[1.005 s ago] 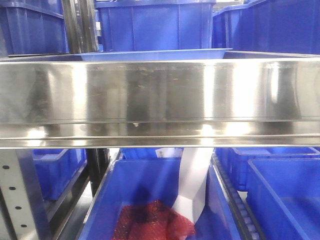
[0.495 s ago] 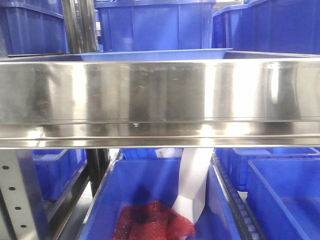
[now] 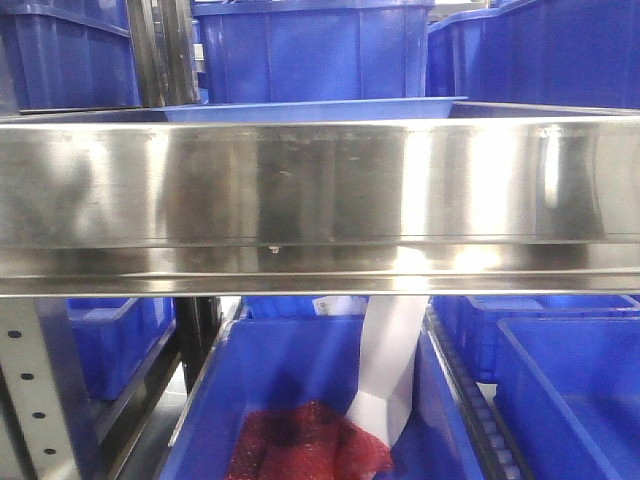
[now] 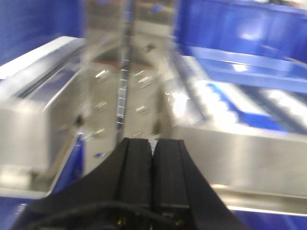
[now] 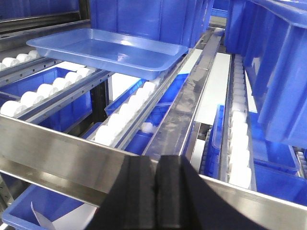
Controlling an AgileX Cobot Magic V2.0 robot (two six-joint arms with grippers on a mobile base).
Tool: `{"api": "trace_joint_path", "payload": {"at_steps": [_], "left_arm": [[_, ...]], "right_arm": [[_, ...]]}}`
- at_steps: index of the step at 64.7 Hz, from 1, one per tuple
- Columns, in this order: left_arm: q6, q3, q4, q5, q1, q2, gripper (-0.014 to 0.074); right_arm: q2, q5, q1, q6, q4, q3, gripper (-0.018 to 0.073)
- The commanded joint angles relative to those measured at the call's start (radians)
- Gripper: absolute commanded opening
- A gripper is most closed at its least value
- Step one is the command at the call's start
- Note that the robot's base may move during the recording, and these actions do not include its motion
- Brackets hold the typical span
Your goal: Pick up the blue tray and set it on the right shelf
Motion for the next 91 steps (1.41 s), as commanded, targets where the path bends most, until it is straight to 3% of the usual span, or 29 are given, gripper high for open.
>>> {"api": "trace_joint_path", "payload": {"at_steps": [1, 8, 12, 66, 73, 84, 91], "left_arm": [[0.007, 0.079, -0.009, -0.205, 0.025, -0.032, -0.0046], [0.007, 0.216, -0.009, -0.377, 0.033, -0.084, -0.0046], [0.007, 0.199, -0.009, -0.293, 0.033, -0.078, -0.0046], [0.007, 0.208, -0.009, -0.303, 0.033, -0.078, -0.0047], [0.007, 0.208, -0.009, -0.303, 0.033, -0.078, -0.0046], [0.007, 0.208, -0.009, -0.303, 0.033, -0.078, -0.0046], [0.007, 0.208, -0.009, -0.303, 0.033, -0.078, -0.0046]], "right_arm": [[0.007, -0.093, -0.002, -0.013, -0.019, -0.027, 0.0057], [0.007, -0.093, -0.002, -0.013, -0.019, -0.027, 0.0057], [0.007, -0.091, -0.002, -0.013, -0.019, -0.026, 0.0057], [0.007, -0.079, -0.008, -0.014, -0.022, -0.012, 0.0057], [0.005, -0.105, -0.086, -0.069, 0.009, 0.002, 0.0057], [-0.06, -0.266, -0.322, -0.25, 0.227, 0.1, 0.0057], [-0.133, -0.369, -0.446, -0.276, 0.292, 0.221, 0.0057]]}}
